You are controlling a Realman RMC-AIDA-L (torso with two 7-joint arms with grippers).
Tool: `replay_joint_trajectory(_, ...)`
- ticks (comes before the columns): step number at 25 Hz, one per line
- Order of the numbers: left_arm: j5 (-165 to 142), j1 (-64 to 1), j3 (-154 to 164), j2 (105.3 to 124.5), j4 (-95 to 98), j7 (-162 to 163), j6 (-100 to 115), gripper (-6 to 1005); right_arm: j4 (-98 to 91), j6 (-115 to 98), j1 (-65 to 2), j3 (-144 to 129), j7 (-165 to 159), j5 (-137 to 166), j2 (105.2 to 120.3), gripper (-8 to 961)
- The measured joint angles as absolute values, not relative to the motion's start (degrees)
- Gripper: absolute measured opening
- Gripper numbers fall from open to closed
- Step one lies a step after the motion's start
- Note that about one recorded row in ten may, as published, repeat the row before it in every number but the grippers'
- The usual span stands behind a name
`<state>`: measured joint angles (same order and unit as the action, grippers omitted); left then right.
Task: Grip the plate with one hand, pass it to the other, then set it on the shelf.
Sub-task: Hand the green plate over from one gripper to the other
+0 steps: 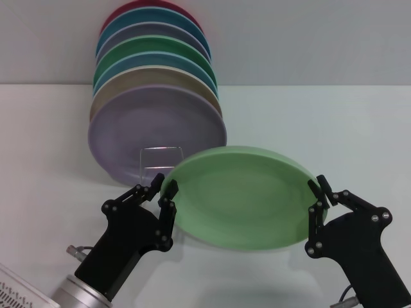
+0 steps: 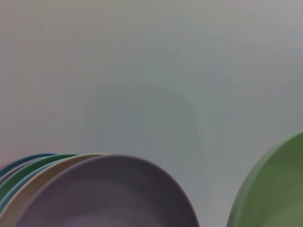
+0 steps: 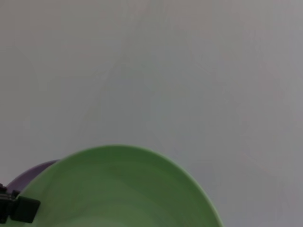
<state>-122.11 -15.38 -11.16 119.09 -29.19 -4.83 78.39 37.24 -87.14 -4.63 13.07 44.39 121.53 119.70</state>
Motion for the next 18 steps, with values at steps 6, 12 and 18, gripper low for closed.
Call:
replay_joint_trajectory(6, -122.1, -15.4, -11.2, 119.09, -29.2, -4.8, 78.4, 173, 37.1, -87.2, -4.6, 13.1, 44.4, 121.3, 119.70, 20)
replay_joint_trajectory(12, -122.1, -15.4, -11.1, 119.09, -29.1, -4.8, 78.4, 166, 37.1, -87.2, -4.6, 13.1, 44.4, 121.3, 119.70, 20)
replay_joint_trajectory(18, -122.1, -15.6, -11.1, 119.09, -29.1, -4.8, 78.4, 98, 37.0, -87.2, -4.6, 13.1, 44.4, 121.3, 119.70, 20)
